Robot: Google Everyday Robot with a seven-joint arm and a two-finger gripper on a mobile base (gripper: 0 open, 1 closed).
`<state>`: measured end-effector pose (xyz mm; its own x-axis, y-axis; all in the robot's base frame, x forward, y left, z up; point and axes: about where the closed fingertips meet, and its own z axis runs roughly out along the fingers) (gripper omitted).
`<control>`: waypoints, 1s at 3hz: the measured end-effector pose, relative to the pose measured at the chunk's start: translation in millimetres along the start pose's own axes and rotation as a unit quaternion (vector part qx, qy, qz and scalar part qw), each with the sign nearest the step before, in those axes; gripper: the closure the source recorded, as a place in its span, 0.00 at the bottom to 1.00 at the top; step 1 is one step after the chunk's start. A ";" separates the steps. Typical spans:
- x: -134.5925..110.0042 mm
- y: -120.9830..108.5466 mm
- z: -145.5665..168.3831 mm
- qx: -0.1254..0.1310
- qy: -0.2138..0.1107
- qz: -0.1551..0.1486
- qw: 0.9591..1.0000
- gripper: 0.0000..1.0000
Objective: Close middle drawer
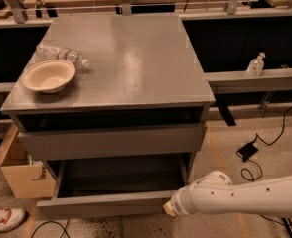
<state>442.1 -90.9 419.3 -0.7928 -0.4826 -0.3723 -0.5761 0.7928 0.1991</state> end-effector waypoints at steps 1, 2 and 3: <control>-22.4 -4.5 12.8 -0.007 -0.022 -0.019 1.000 1.00; -45.5 -7.1 21.2 -0.014 -0.041 -0.039 0.998 1.00; -68.2 -6.5 30.2 -0.025 -0.049 -0.060 0.997 1.00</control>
Offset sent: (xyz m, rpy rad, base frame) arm 0.0780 0.0274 0.0027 0.0865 -0.1273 0.1053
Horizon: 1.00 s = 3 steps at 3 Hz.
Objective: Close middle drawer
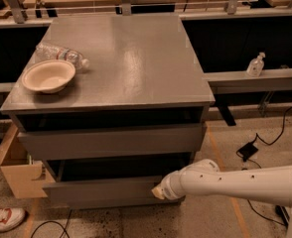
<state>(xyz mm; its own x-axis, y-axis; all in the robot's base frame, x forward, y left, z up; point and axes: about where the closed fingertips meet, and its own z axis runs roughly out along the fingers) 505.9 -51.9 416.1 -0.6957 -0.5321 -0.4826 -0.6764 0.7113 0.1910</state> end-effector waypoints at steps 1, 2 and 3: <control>-20.5 -2.7 11.4 -0.013 -0.001 -0.020 1.000 1.00; -37.6 -7.5 19.2 -0.021 -0.003 -0.034 0.999 1.00; -50.0 -12.8 25.6 -0.026 -0.005 -0.043 0.999 1.00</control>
Offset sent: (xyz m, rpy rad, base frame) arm 0.0601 0.0301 0.0037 0.0254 -0.0246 0.1149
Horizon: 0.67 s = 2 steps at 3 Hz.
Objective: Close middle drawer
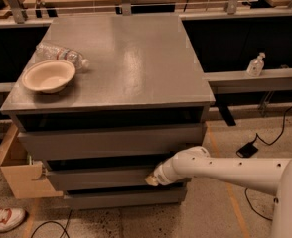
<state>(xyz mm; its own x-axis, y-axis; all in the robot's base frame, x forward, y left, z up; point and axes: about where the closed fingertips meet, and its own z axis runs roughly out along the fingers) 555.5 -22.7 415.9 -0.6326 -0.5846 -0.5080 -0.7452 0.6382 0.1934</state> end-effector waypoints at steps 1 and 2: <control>-5.9 -5.7 0.9 0.005 -0.004 -0.002 1.000 1.00; 6.5 -6.8 -8.0 0.018 -0.005 0.011 1.000 1.00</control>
Offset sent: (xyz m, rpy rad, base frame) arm -0.0159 -0.0353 0.0059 -0.0280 -0.0261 -0.1079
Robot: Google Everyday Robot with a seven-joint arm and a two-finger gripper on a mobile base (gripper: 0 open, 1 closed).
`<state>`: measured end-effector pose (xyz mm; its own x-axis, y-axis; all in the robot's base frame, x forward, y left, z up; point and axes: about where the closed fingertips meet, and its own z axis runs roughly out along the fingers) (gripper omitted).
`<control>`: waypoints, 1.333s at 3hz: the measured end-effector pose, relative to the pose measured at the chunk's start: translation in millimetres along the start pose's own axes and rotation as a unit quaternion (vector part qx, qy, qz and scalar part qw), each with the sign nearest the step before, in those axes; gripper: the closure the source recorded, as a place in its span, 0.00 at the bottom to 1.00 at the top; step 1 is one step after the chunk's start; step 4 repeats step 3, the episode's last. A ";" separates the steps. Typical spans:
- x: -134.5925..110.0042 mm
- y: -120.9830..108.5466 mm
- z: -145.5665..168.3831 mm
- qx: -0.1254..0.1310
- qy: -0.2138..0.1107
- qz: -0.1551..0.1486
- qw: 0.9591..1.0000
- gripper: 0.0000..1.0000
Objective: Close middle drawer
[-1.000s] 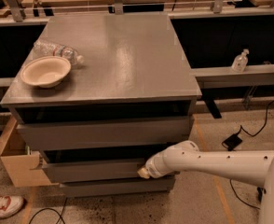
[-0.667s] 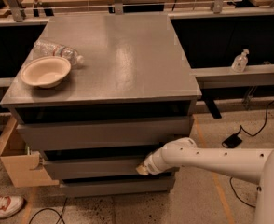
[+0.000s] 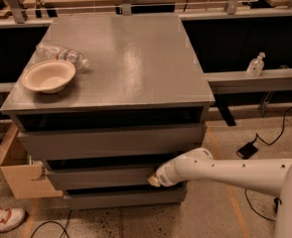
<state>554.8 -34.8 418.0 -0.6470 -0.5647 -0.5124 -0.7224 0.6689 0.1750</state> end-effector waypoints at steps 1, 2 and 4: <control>26.6 -3.5 -16.2 0.021 0.012 0.024 0.999 1.00; 60.7 -9.2 -32.0 0.040 0.040 0.058 0.997 1.00; 92.7 -16.9 -48.4 0.061 0.074 0.098 0.991 1.00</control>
Offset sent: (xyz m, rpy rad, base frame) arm -0.0731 -0.0947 -0.0122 -0.1508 0.1272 -0.2279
